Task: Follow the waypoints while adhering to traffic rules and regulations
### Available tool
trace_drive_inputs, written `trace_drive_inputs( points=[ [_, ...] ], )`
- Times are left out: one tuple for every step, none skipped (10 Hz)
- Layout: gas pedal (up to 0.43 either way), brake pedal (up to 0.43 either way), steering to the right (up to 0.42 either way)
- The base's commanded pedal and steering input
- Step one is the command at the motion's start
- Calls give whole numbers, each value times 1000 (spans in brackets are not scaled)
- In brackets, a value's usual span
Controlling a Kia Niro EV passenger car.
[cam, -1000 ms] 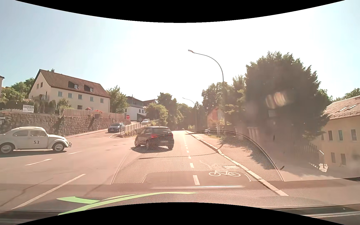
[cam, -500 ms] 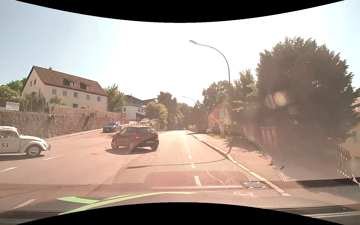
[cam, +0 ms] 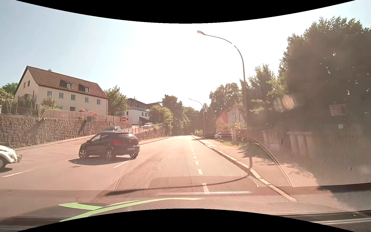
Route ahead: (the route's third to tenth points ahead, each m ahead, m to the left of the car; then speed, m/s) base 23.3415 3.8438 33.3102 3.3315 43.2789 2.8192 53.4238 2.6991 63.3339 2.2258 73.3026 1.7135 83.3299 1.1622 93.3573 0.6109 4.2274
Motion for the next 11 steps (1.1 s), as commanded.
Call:
trace_drive_inputs(
  points=[
    [0, 0, -11],
    [0, 0, -11],
    [0, 0, -11],
    [0, 0, -11],
    [0, 0, -11],
    [0, 0, -10],
    [0, 0, -9],
    [0, 0, -9],
    [0, 0, -9],
    [0, 0, -8],
    [0, 0, -7]
  ],
)
